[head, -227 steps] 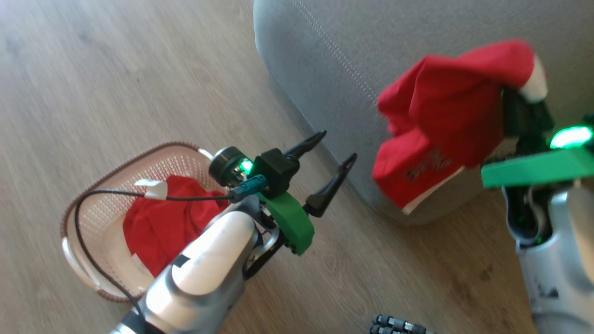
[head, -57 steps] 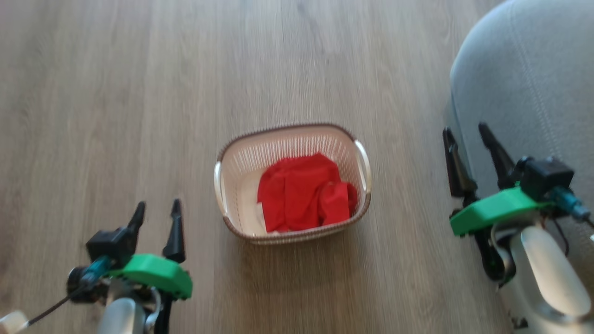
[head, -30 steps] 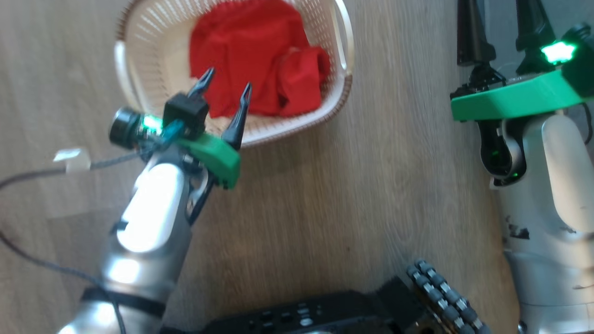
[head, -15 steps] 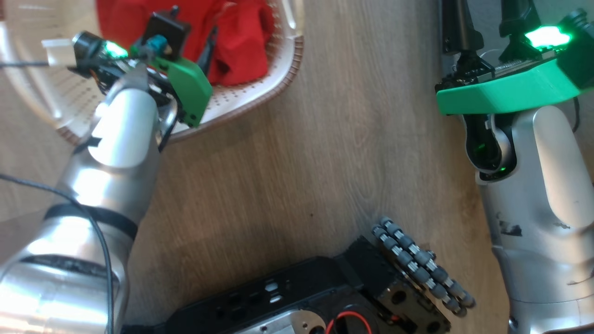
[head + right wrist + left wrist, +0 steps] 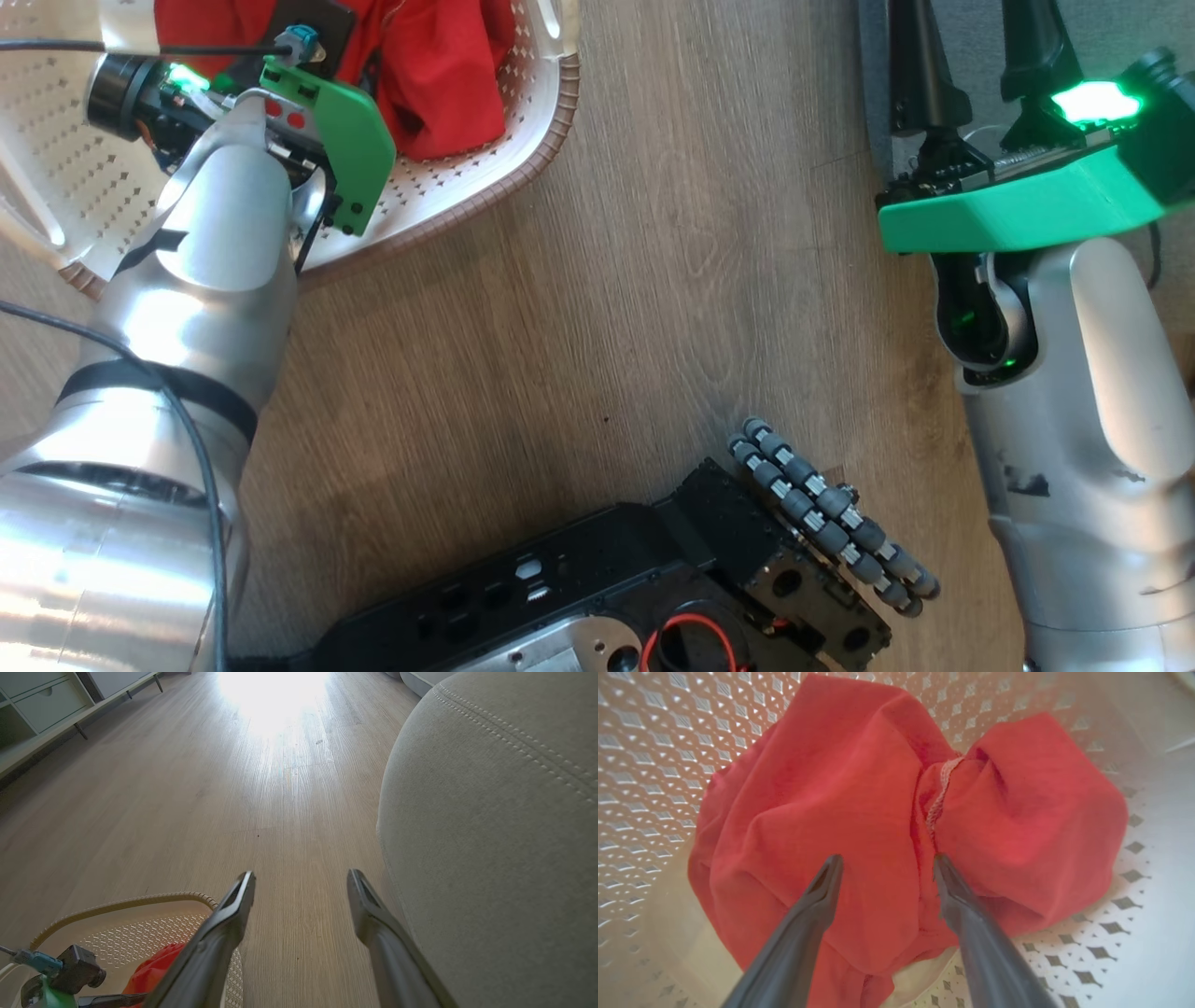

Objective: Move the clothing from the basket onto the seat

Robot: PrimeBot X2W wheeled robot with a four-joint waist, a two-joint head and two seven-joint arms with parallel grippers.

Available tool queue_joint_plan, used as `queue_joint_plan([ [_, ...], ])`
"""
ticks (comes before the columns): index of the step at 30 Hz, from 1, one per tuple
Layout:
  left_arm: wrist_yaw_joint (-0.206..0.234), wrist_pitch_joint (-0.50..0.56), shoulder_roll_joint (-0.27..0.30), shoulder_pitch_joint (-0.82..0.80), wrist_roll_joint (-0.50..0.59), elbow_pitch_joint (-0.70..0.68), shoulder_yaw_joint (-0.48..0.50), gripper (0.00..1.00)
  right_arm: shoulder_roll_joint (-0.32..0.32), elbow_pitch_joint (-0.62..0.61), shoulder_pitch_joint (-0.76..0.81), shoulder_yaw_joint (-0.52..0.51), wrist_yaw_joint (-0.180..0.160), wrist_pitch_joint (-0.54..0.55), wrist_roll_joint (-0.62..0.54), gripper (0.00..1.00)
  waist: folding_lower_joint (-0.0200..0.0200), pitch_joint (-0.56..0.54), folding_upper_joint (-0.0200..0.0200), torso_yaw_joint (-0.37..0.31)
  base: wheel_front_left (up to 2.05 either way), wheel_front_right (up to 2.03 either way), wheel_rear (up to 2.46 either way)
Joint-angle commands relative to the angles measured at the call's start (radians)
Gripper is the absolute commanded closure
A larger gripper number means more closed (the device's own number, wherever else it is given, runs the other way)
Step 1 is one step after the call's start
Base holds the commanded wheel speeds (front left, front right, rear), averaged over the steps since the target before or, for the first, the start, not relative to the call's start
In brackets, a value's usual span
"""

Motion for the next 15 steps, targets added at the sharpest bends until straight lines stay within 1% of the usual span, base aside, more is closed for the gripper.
queue_joint_plan([
  [1,0.013,0.013,0.008,0.010,0.008,-0.006,0.007,0.00,0.011,-0.032,0.059,0.006,0.000,-0.006,0.009,0.00,0.0000,0.002,0.0000,-0.001,0.00,0.00,0.00],
  [8,0.039,0.076,0.007,0.015,0.024,0.006,-0.026,0.00,0.011,-0.038,0.079,-0.008,0.000,-0.006,0.005,0.00,0.0000,0.013,0.0000,0.004,0.00,0.00,0.00],
  [13,0.077,0.129,0.012,0.028,0.052,0.010,-0.066,0.00,0.011,-0.046,0.092,-0.016,0.000,-0.006,-0.005,0.00,0.0000,0.017,0.0000,0.009,0.00,0.00,0.00],
  [15,0.083,0.140,0.013,0.029,0.056,0.010,-0.072,0.00,0.011,-0.048,0.094,-0.018,0.000,-0.006,-0.008,0.00,0.0000,0.018,0.0000,0.011,0.00,0.00,0.00],
])
